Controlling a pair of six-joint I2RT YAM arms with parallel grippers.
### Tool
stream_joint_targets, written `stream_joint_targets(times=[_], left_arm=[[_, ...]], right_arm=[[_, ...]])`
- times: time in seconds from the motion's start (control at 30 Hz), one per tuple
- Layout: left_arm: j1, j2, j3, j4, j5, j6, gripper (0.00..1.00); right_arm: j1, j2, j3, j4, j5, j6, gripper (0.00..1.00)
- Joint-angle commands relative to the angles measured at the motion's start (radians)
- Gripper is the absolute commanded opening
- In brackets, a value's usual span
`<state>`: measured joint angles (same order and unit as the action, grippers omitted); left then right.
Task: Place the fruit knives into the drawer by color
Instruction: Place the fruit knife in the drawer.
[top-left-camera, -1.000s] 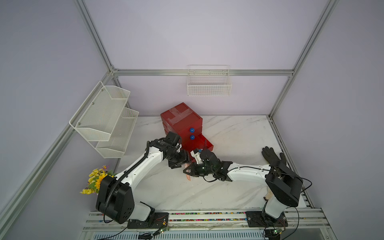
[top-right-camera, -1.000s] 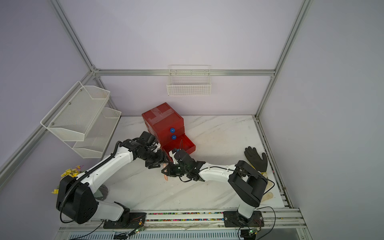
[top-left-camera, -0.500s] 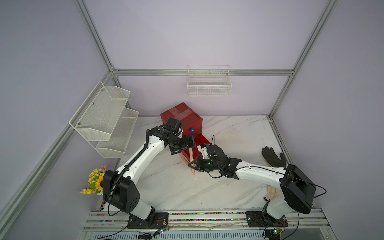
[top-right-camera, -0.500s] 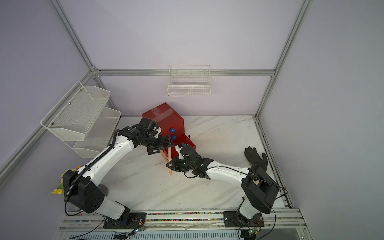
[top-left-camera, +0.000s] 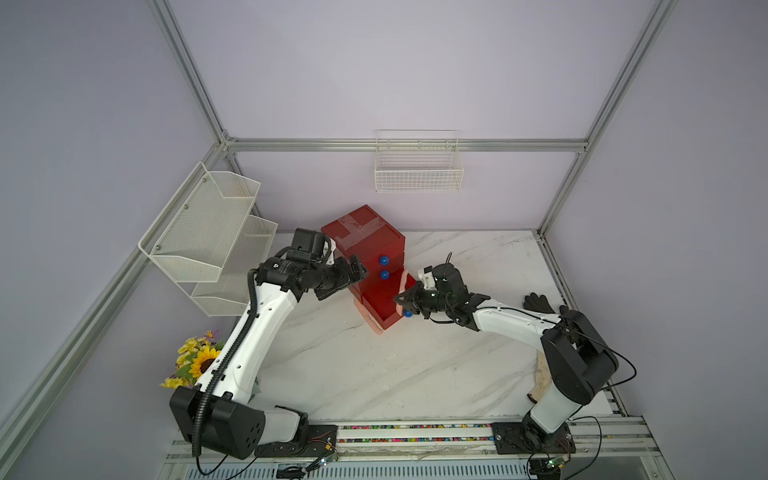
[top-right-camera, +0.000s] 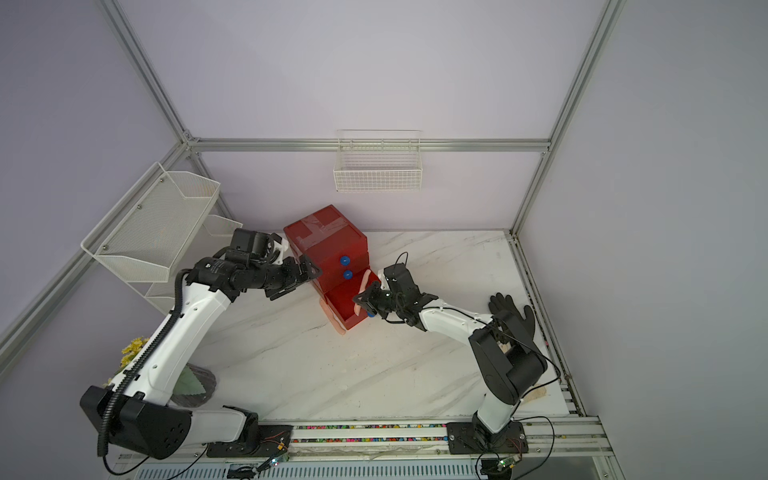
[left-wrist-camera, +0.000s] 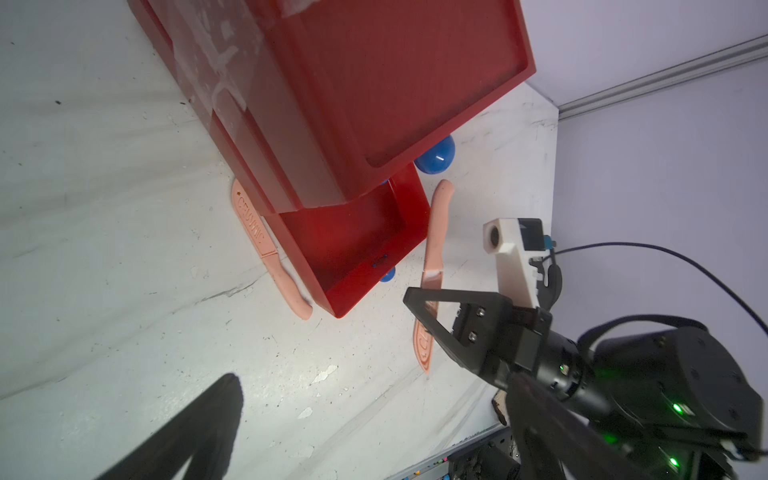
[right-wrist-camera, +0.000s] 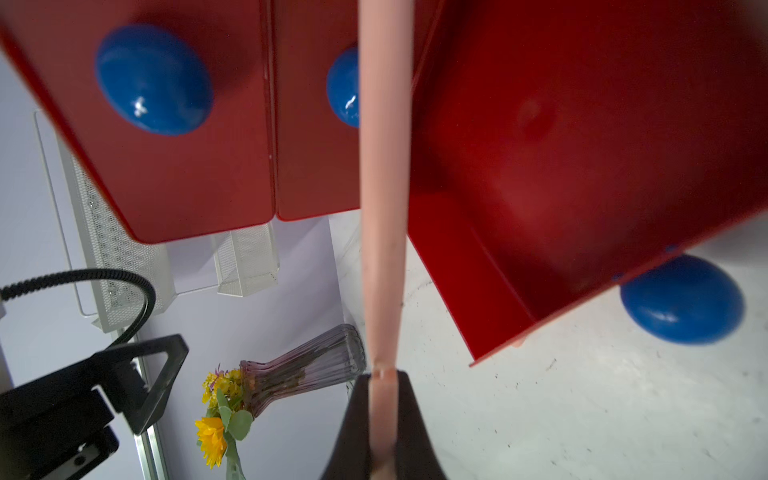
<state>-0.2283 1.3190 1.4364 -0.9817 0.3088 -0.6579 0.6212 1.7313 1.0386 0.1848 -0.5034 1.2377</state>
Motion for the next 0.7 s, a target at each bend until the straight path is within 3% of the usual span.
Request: stream_joint_targets(times=[0.0,0.27,0.33,0.47,0.67], left_arm=[[0.030,-0.041,-0.029,-0.024,0.011,0.035,1.00],[0.053,-0.099,-0.083,-0.029,0.012,0.026,1.00],[0.052,-0.103,-0.092,-0.028,0.014,0.023,1.00],[0.053,-0.107,-0.109,-0.020,0.025,0.009,1.00],[0.052,-0.111,-0.173,0.015,0.062,-0.024,1.00]], right_arm=[[-0.008,0.072,0.037,0.146,-0.082,0.159,0.00],[-0.024,0.144,-0.028,0.384,-0.069,0.377,0.03],[-0.030,0.151,-0.036,0.413,-0.067,0.394,0.31],[-0.044,0.149,-0.041,0.434,-0.058,0.403,0.60],[-0.056,0.117,-0.029,0.454,-0.043,0.359,0.70]])
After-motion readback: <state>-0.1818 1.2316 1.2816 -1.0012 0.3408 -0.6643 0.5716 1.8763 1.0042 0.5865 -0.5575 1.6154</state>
